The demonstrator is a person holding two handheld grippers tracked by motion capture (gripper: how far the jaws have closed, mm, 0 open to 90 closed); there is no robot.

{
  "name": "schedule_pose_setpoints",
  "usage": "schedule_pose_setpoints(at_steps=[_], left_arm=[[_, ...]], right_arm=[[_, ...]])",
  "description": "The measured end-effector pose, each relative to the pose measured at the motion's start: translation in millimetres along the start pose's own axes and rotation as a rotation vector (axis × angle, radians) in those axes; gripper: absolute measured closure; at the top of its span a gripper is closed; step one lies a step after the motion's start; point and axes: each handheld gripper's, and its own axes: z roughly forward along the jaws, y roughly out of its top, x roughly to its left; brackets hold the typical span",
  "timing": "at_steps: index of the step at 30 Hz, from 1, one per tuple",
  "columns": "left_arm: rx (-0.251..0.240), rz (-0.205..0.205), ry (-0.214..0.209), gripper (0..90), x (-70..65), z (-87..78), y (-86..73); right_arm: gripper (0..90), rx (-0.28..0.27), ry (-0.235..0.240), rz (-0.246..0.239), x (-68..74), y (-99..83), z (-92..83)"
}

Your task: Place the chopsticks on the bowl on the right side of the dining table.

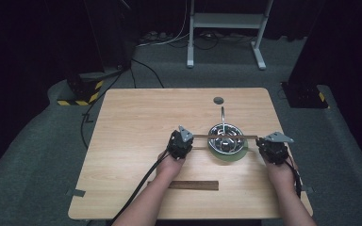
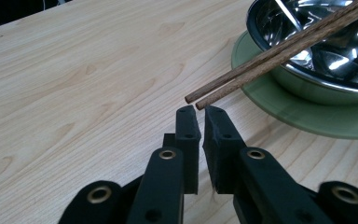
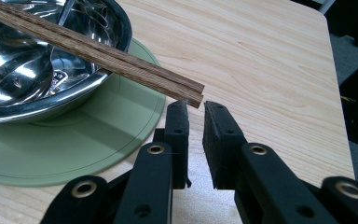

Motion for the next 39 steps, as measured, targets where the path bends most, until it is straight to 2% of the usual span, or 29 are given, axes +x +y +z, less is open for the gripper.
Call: schedule_pose_setpoints(at_steps=[3, 14, 39], left_arm=[[0.002, -0.001, 0.003, 76.7, 0.5, 0.2, 0.0], [0.002, -0.012, 0.002, 82.9, 0.7, 1.2, -0.4], [0.006, -0.009, 0.011, 83.6, 2.2, 1.9, -1.0]], right_arm=[[79.5, 0.001, -0.002, 0.002, 0.1, -0.1, 0.1], [81.4, 0.002, -0.001, 0.000, 1.0, 0.0, 2.3], [81.3, 0.002, 0.000, -0.006, 2.3, -0.2, 3.4]])
